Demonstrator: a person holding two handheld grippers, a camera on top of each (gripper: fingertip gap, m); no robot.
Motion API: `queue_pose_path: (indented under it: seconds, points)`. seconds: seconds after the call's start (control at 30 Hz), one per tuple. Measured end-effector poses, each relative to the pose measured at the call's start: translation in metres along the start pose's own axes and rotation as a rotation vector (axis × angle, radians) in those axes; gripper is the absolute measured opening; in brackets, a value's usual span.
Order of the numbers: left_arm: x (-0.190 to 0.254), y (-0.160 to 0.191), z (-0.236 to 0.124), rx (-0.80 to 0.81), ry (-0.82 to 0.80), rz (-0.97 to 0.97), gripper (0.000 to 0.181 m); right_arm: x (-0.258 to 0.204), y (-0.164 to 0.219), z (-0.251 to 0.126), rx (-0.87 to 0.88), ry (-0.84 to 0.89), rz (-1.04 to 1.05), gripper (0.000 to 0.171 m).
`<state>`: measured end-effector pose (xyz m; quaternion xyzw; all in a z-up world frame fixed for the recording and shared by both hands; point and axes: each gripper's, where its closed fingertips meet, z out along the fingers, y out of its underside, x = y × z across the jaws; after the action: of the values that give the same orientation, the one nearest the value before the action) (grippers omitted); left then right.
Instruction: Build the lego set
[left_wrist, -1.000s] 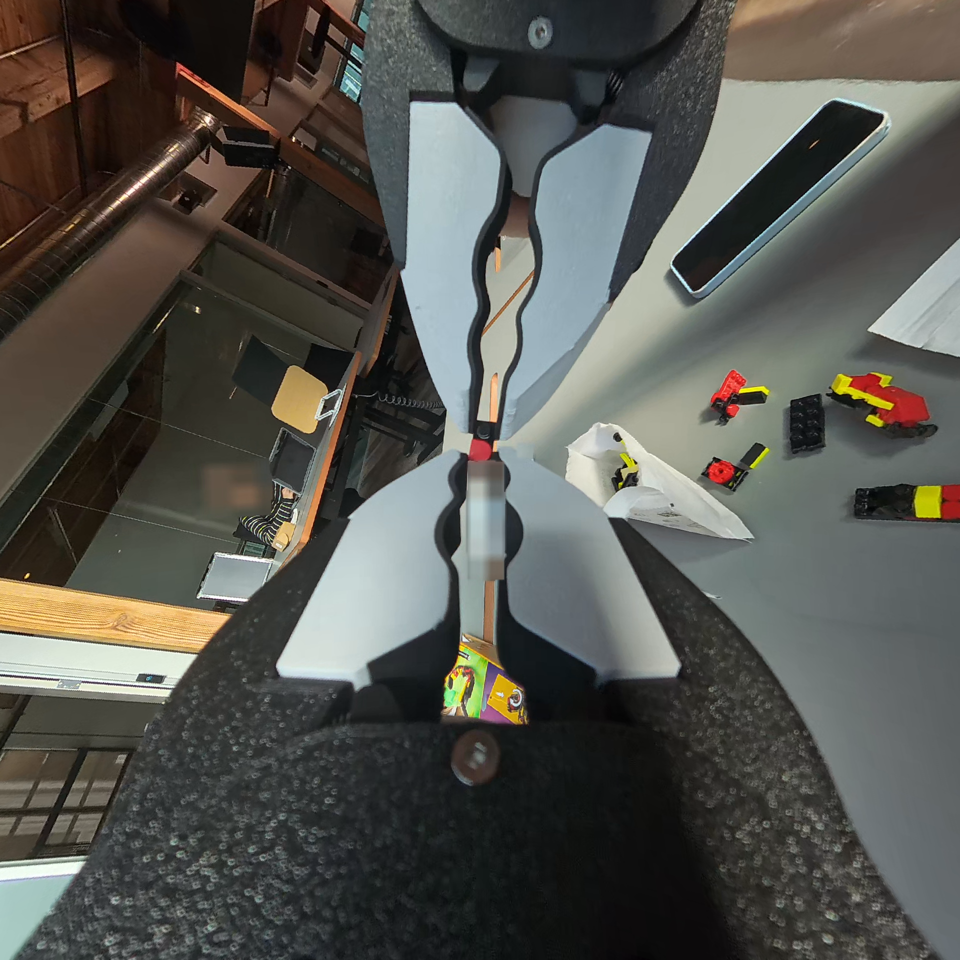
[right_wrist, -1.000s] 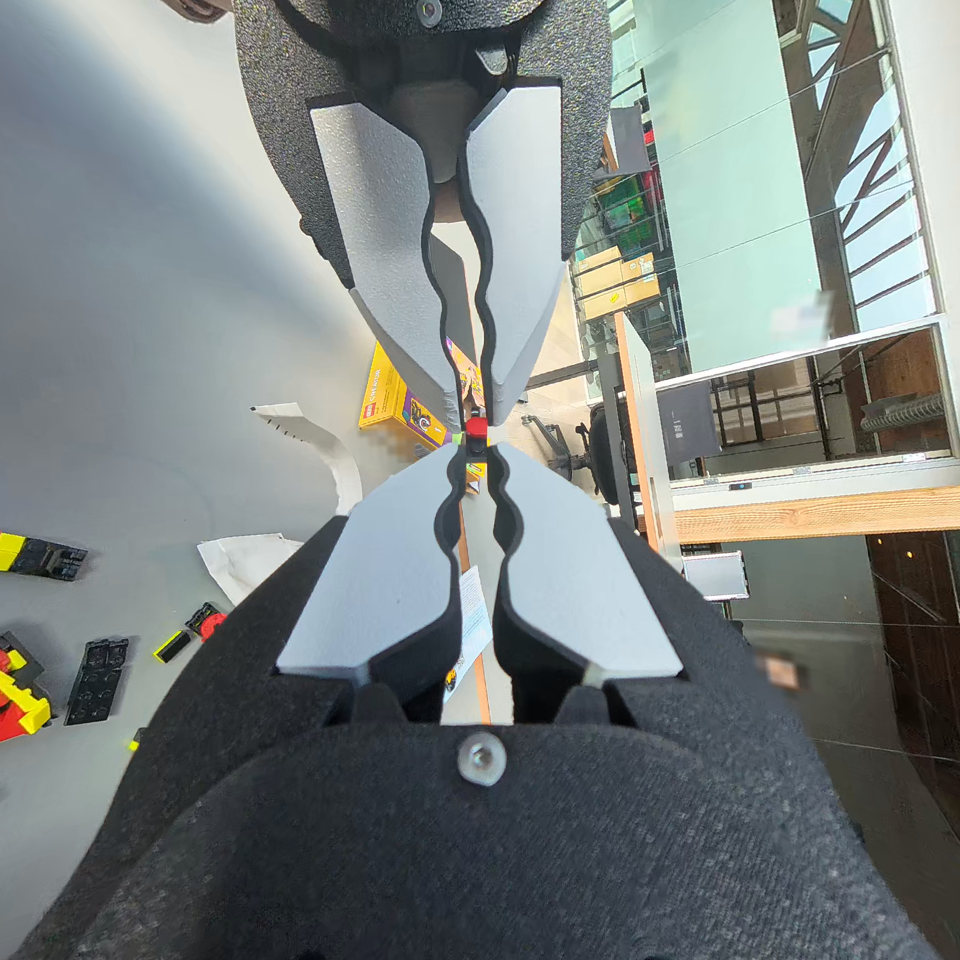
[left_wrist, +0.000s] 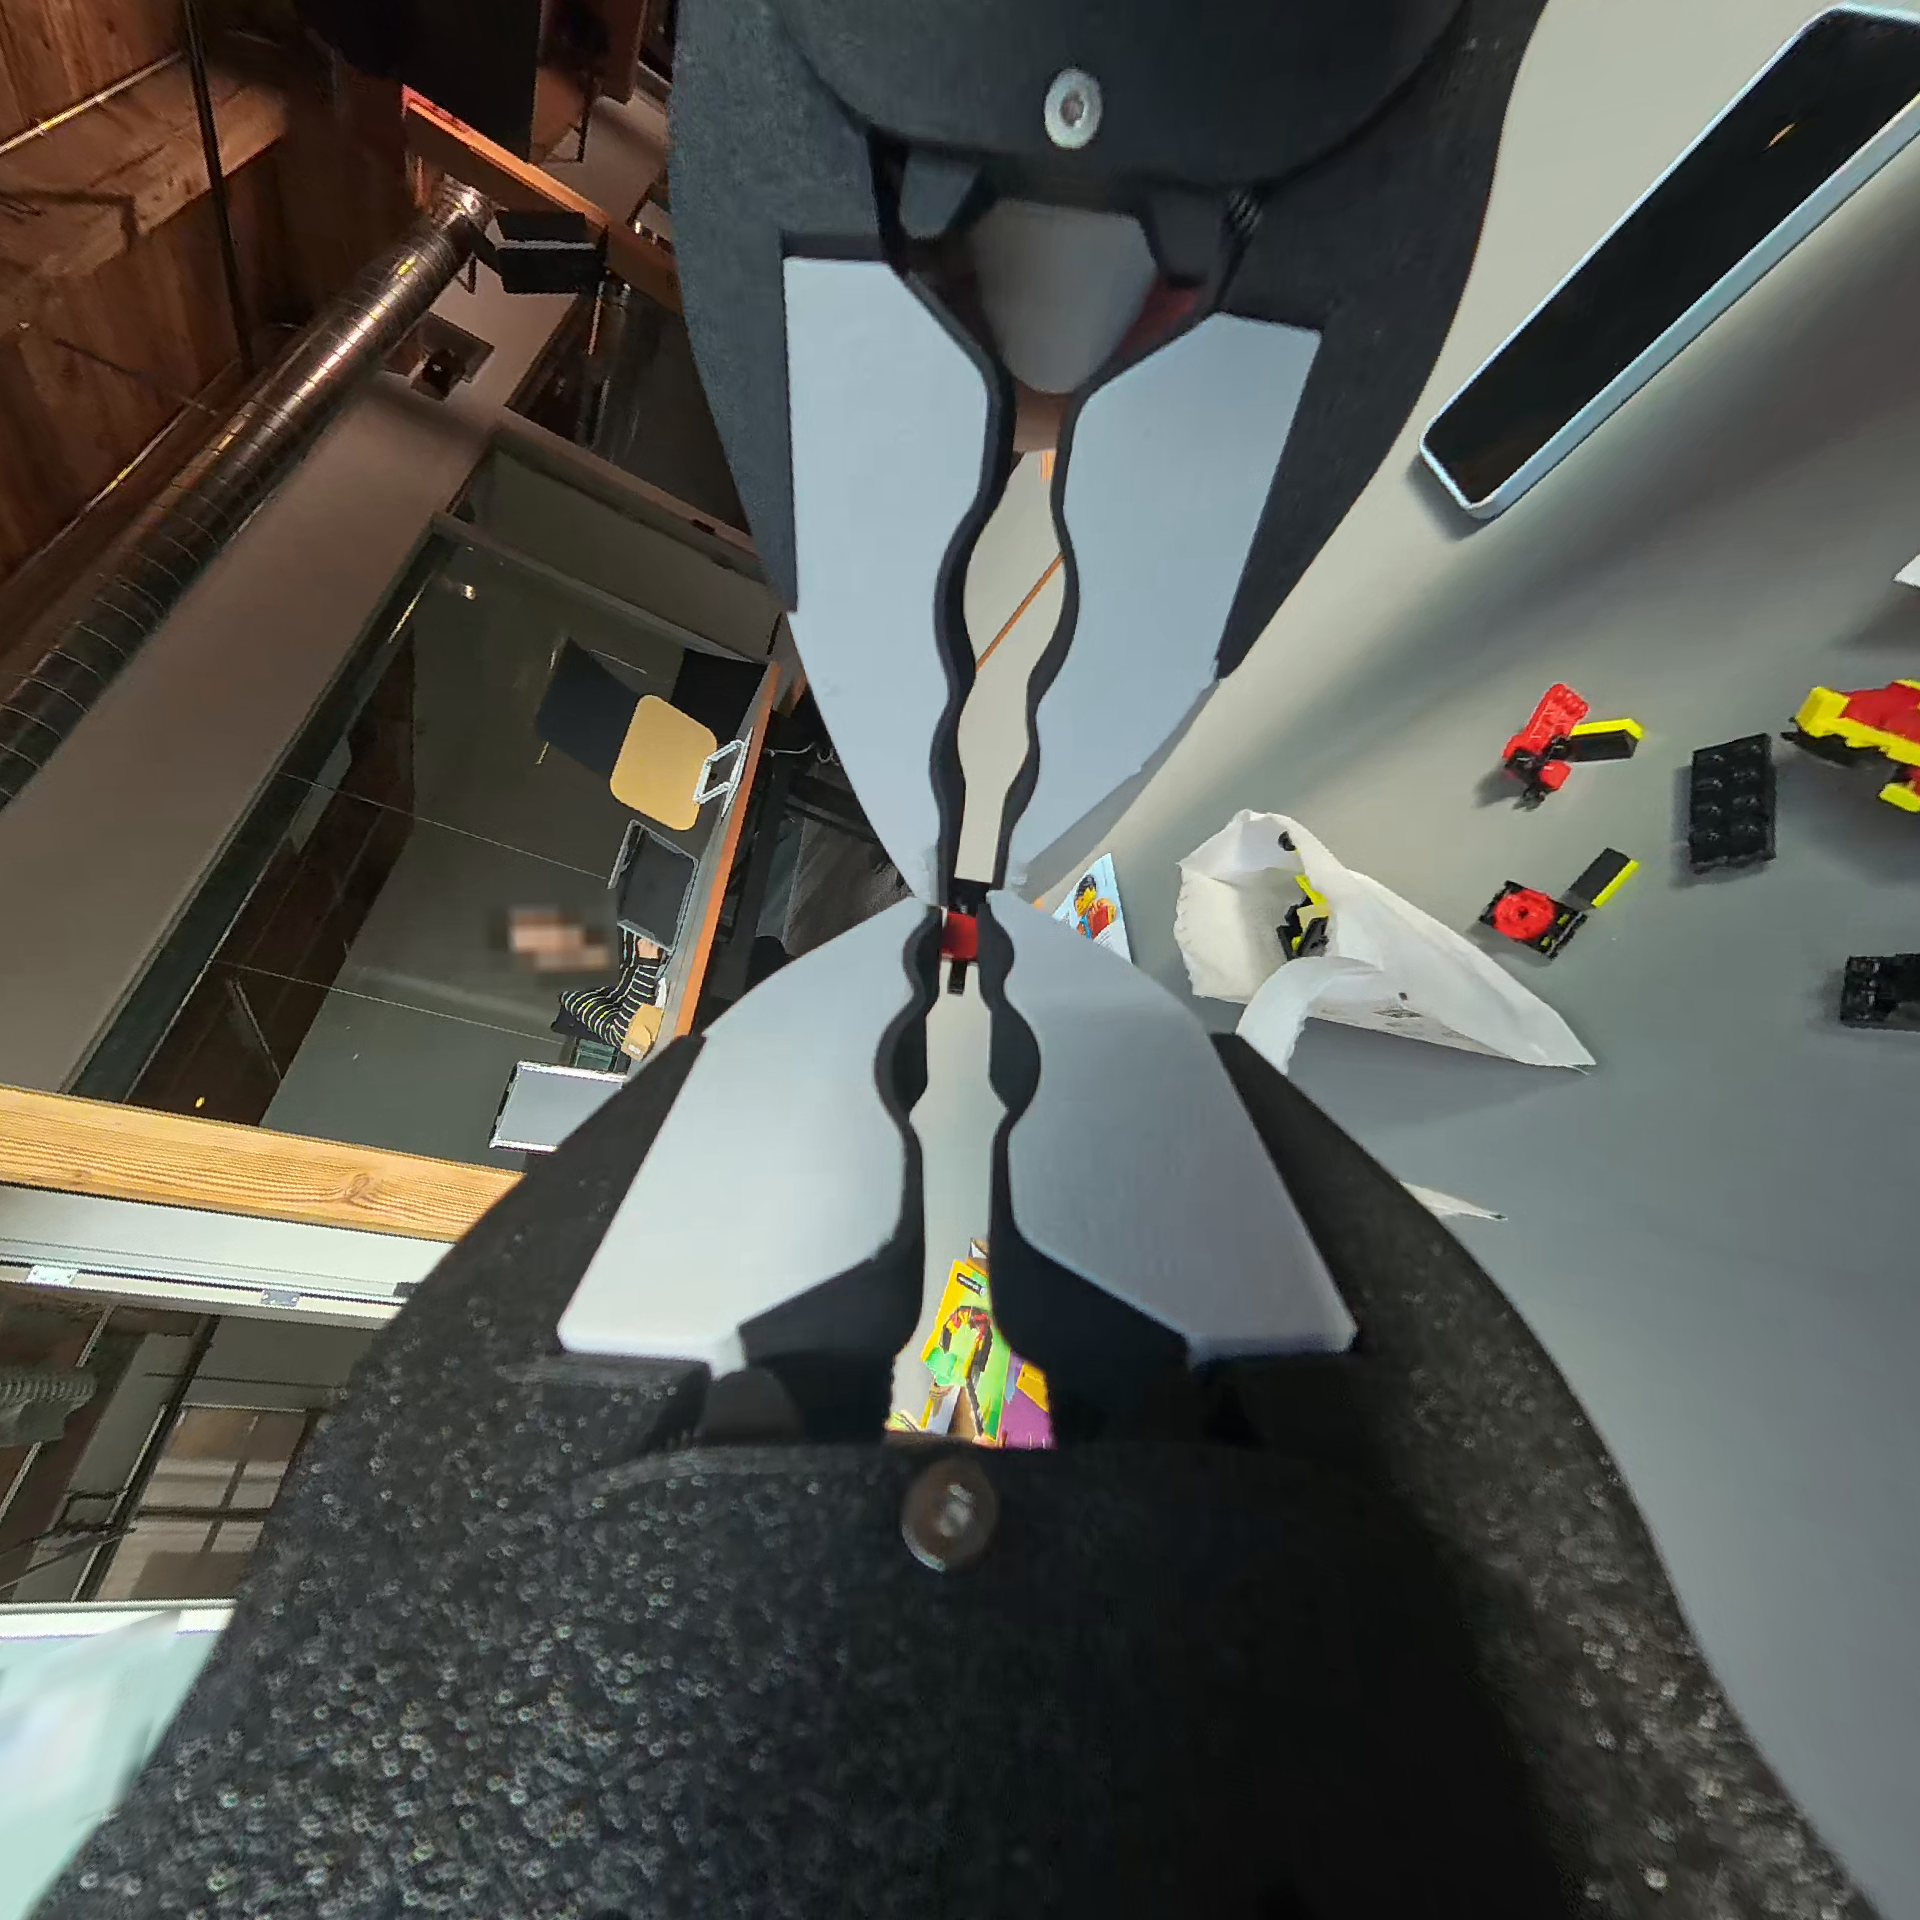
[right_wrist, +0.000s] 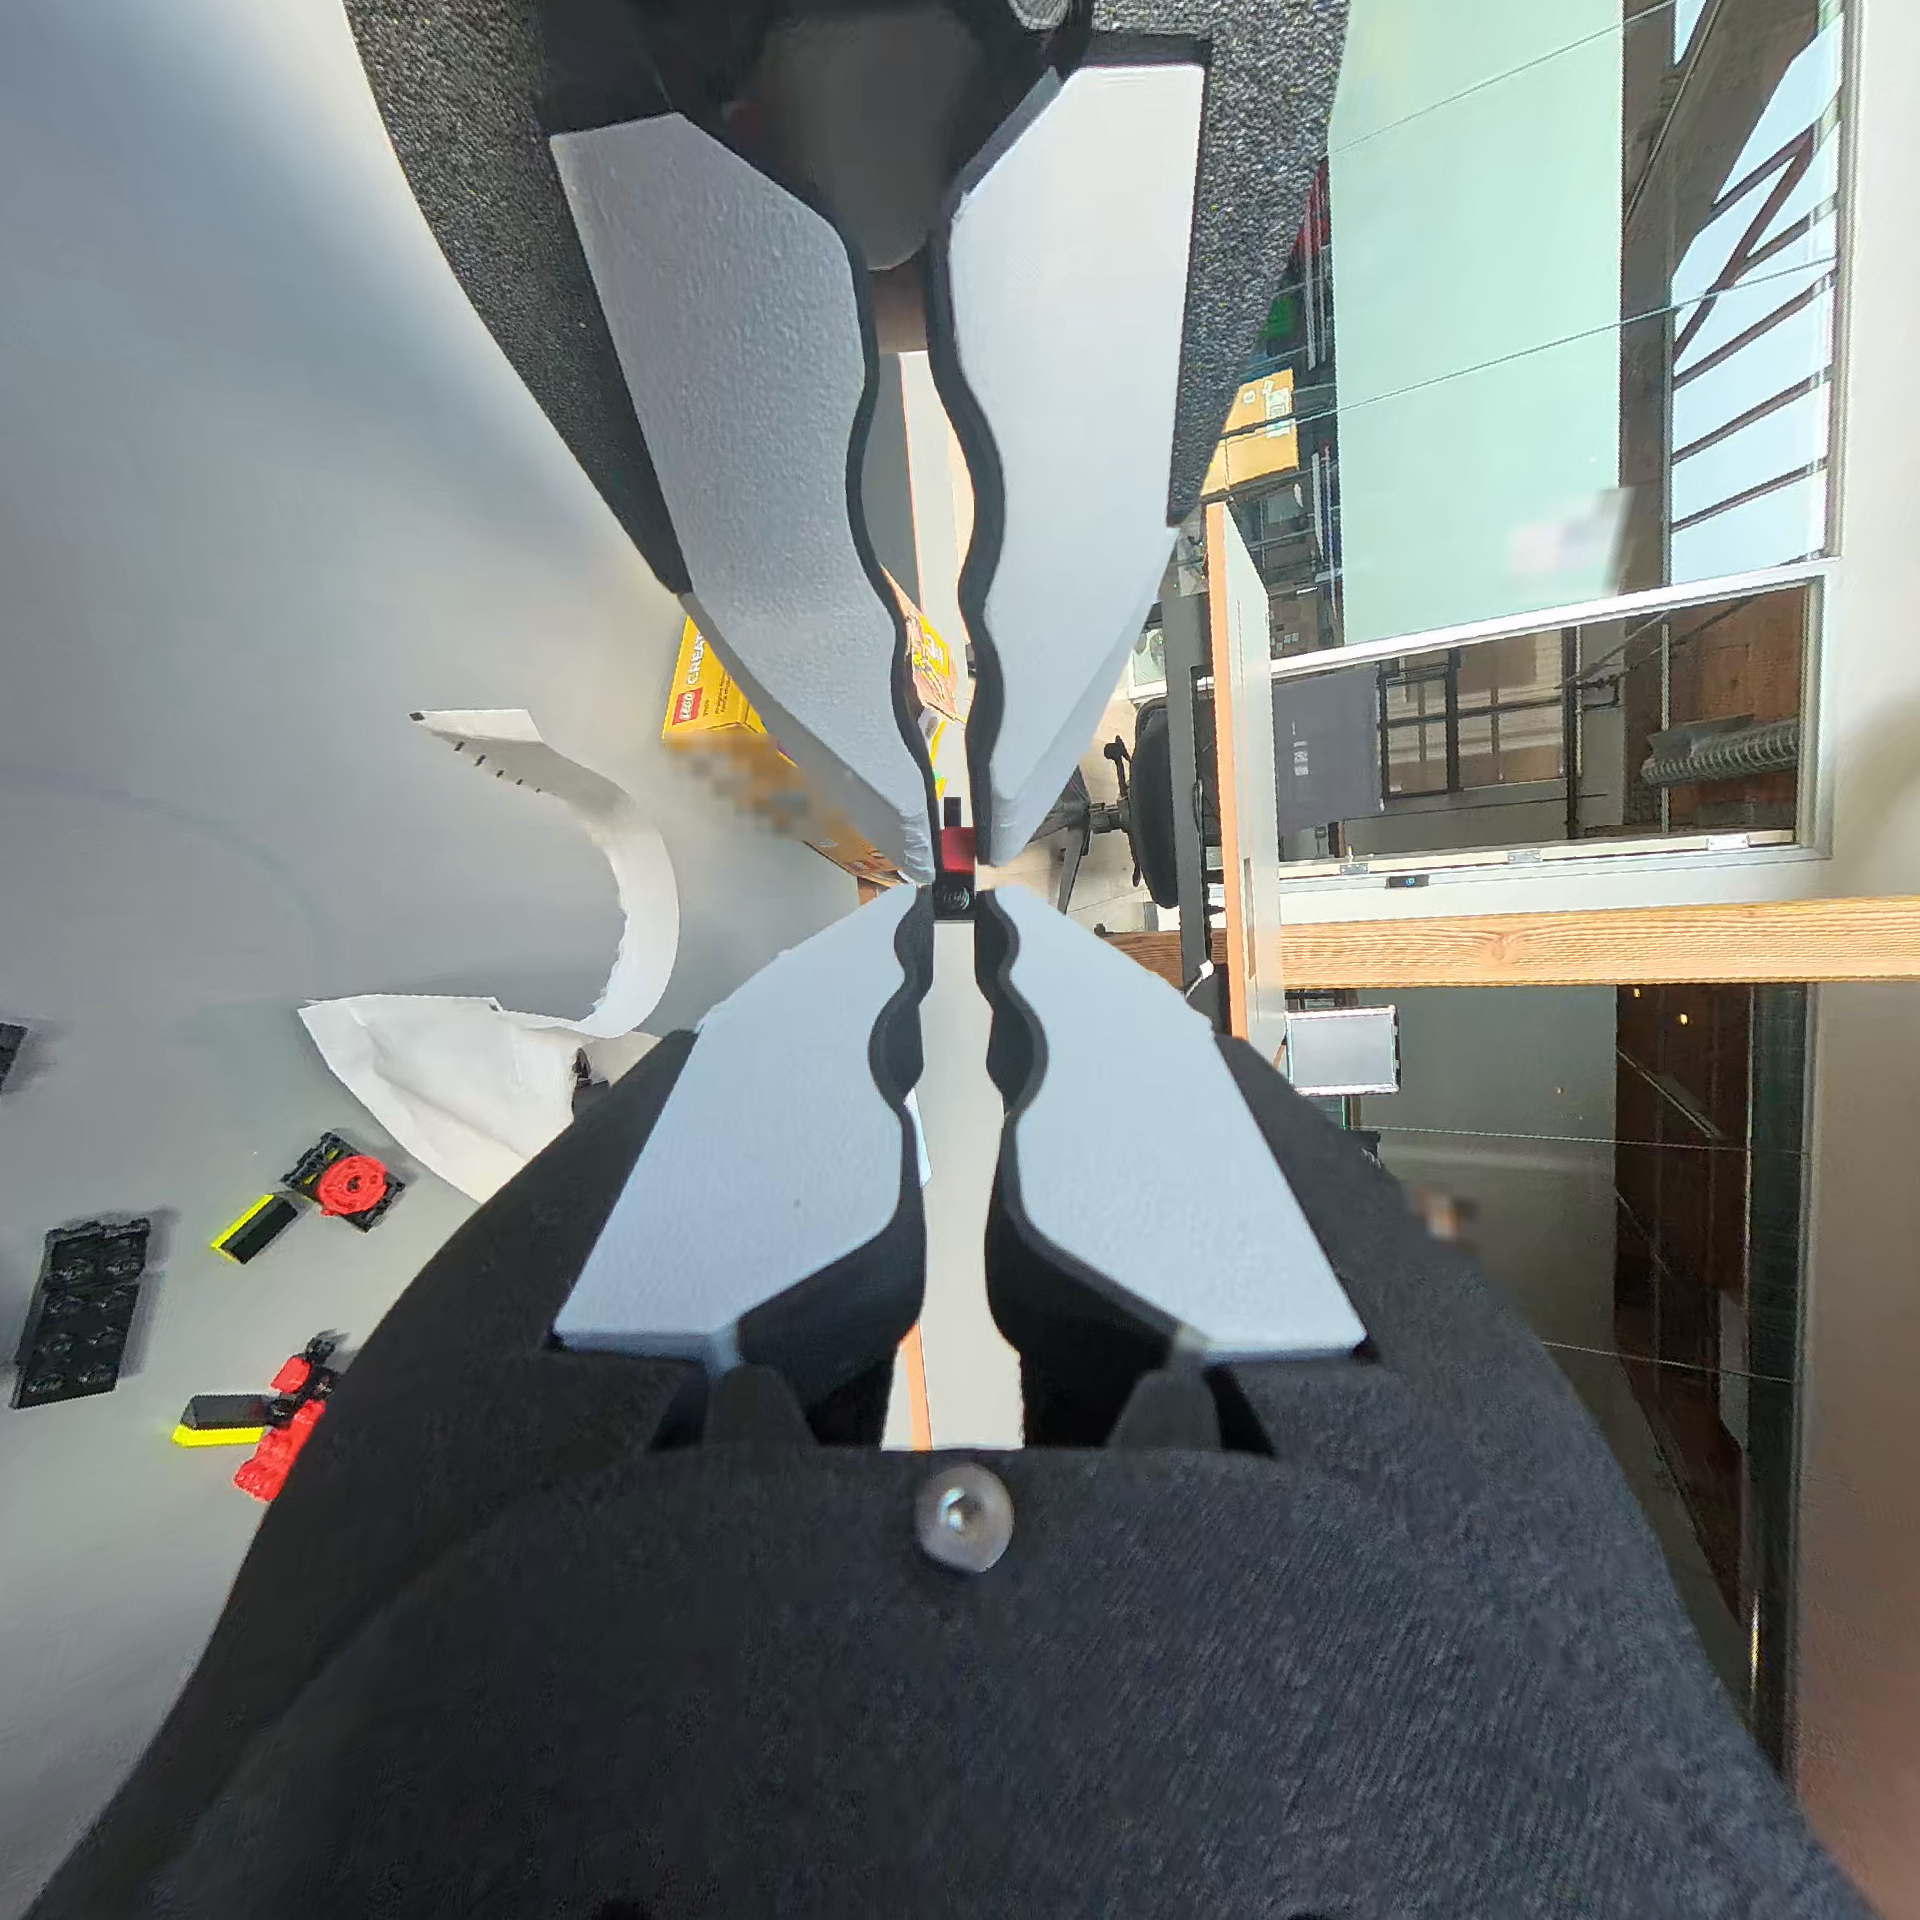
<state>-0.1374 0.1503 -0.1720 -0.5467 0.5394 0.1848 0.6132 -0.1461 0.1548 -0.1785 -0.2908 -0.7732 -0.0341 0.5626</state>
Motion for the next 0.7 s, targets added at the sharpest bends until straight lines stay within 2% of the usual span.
queue_pose_path:
  seconds: [0.27, 0.43, 0.7]
  points:
    - [0.0048, 0.0036, 0.0000, -0.033, 0.029, 0.031, 0.015, -0.0019, 0.0022, -0.0020, -0.006, -0.019, 0.005, 0.007]
    - [0.0060, 0.0027, 0.0018, -0.028, 0.026, 0.031, 0.008, -0.0052, 0.0006, 0.0006, -0.014, -0.027, -0.007, 0.008]
    - [0.0064, 0.0023, 0.0003, -0.047, 0.034, 0.035, 0.007, -0.0057, -0.0007, -0.0011, -0.014, -0.033, -0.006, 0.007]
